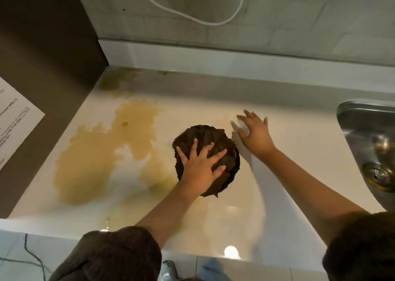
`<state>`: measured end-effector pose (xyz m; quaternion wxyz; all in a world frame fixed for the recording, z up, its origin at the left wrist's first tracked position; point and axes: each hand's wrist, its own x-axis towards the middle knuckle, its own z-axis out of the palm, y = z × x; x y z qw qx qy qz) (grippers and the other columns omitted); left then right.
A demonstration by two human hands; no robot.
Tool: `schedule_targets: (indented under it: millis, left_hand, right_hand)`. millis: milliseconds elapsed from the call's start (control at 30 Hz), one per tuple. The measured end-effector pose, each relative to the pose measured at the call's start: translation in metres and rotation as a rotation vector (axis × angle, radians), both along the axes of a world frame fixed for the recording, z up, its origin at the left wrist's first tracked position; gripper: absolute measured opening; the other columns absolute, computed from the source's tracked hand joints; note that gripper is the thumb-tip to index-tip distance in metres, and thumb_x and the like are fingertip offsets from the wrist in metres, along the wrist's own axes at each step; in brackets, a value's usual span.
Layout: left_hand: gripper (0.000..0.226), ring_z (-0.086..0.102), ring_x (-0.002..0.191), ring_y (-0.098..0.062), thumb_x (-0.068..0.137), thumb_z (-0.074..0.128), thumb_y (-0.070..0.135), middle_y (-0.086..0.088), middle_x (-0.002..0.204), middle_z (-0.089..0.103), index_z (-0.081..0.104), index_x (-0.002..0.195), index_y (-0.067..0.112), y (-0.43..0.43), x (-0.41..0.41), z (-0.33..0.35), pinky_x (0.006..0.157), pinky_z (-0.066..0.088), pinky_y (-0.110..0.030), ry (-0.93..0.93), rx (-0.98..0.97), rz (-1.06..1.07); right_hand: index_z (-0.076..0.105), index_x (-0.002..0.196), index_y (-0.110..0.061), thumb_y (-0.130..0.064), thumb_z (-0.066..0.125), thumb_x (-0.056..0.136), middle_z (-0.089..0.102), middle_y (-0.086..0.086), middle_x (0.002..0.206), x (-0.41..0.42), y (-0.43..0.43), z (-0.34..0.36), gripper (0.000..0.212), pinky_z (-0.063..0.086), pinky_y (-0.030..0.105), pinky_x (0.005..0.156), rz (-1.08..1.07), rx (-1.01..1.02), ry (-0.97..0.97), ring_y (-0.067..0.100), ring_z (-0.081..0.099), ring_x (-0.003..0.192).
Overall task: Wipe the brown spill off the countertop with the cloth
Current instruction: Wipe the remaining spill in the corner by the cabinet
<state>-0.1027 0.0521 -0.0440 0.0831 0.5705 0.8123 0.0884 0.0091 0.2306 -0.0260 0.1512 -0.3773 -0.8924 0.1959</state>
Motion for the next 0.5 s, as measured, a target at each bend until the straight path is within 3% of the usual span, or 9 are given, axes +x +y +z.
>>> schedule_targets:
  millis: [133, 200, 333, 400, 467, 500]
  left_hand:
    - [0.045, -0.005, 0.143, -0.031, 0.09, 0.035, 0.059, 0.01, 0.152, 0.024, 0.032, 0.135, 0.053, -0.02, 0.017, 0.004, 0.099, -0.021, -0.068, -0.057, -0.012, -0.198]
    - [0.04, -0.003, 0.144, -0.026, 0.091, 0.042, 0.051, 0.011, 0.149, 0.03, 0.042, 0.131, 0.048, -0.025, 0.016, 0.008, 0.101, -0.023, -0.062, -0.196, -0.003, -0.253]
    - [0.028, 0.026, 0.138, -0.012, 0.094, 0.049, 0.025, 0.011, 0.135, 0.05, 0.062, 0.118, 0.032, -0.054, -0.018, 0.016, 0.113, -0.009, -0.033, -0.539, 0.267, -0.142]
    - [0.028, 0.033, 0.134, -0.008, 0.094, 0.05, 0.019, 0.012, 0.132, 0.054, 0.064, 0.114, 0.031, -0.082, -0.042, 0.016, 0.114, -0.002, -0.027, -0.514, 0.383, -0.054]
    - [0.028, 0.036, 0.132, -0.007, 0.092, 0.051, 0.018, 0.013, 0.128, 0.056, 0.065, 0.111, 0.032, -0.113, -0.064, 0.015, 0.114, 0.003, -0.027, -0.479, 0.444, 0.017]
    - [0.027, 0.037, 0.131, -0.006, 0.091, 0.05, 0.019, 0.014, 0.126, 0.056, 0.066, 0.109, 0.032, -0.128, -0.073, 0.013, 0.115, 0.006, -0.028, -0.48, 0.469, 0.05]
  right_hand:
    - [0.054, 0.134, -0.018, -0.027, 0.047, 0.099, 0.041, 0.009, 0.149, 0.015, -0.043, 0.015, 0.037, 0.01, 0.054, 0.115, 0.008, 0.012, 0.136, 0.03, 0.029, 0.141]
    - [0.055, 0.133, -0.018, -0.028, 0.046, 0.098, 0.044, 0.007, 0.147, 0.017, -0.072, 0.02, 0.037, 0.016, 0.05, 0.116, 0.029, -0.027, 0.18, 0.028, 0.031, 0.14]
    - [0.052, 0.135, -0.021, -0.045, 0.037, 0.096, 0.045, 0.004, 0.146, 0.007, -0.125, 0.012, 0.049, 0.028, 0.051, 0.113, 0.084, -0.068, 0.169, 0.026, 0.034, 0.138]
    - [0.043, 0.142, -0.034, -0.065, 0.028, 0.09, 0.03, 0.001, 0.155, -0.004, -0.14, 0.005, 0.062, 0.009, 0.063, 0.115, 0.081, -0.01, -0.008, 0.034, 0.02, 0.144]
    - [0.021, 0.147, -0.048, -0.083, 0.022, 0.079, 0.001, -0.004, 0.161, -0.017, -0.153, -0.004, 0.077, -0.016, 0.064, 0.106, 0.047, -0.013, -0.251, 0.038, -0.008, 0.146]
    - [0.012, 0.147, -0.051, -0.087, 0.022, 0.074, -0.01, -0.004, 0.16, -0.022, -0.156, -0.008, 0.082, -0.02, 0.065, 0.103, 0.017, -0.007, -0.333, 0.038, -0.017, 0.144]
